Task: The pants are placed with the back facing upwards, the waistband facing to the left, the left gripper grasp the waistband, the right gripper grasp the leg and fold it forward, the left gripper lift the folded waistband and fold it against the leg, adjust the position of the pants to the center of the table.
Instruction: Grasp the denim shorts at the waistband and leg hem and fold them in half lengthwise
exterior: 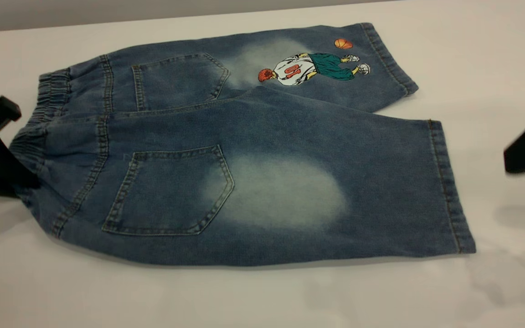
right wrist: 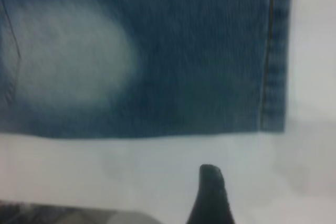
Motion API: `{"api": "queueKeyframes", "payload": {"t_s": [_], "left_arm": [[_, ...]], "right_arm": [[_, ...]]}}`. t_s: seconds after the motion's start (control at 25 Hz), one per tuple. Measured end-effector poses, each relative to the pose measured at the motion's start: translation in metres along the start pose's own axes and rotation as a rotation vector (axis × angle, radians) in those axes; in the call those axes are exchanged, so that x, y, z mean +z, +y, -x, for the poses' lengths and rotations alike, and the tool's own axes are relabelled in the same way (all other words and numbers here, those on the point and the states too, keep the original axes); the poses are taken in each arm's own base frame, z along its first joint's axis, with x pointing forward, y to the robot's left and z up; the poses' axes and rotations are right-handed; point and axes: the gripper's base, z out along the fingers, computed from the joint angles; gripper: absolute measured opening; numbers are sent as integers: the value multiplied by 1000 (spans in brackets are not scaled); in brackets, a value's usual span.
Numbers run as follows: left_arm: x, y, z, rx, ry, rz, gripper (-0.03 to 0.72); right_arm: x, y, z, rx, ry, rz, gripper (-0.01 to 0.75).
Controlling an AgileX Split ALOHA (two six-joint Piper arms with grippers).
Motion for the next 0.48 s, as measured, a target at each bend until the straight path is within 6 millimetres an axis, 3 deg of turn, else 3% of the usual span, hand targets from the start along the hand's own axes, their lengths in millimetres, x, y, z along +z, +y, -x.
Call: {"api": "queueKeyframes", "payload": {"t_s": [0.2, 0.48], "left_arm": [[-15, -11, 1, 42, -19, -47, 122], [-17, -14, -1, 53, 1, -72, 122]], "right_arm": [[21, -9, -4, 39, 82, -27, 461], [49, -8, -9, 51, 193, 85, 461]]}}
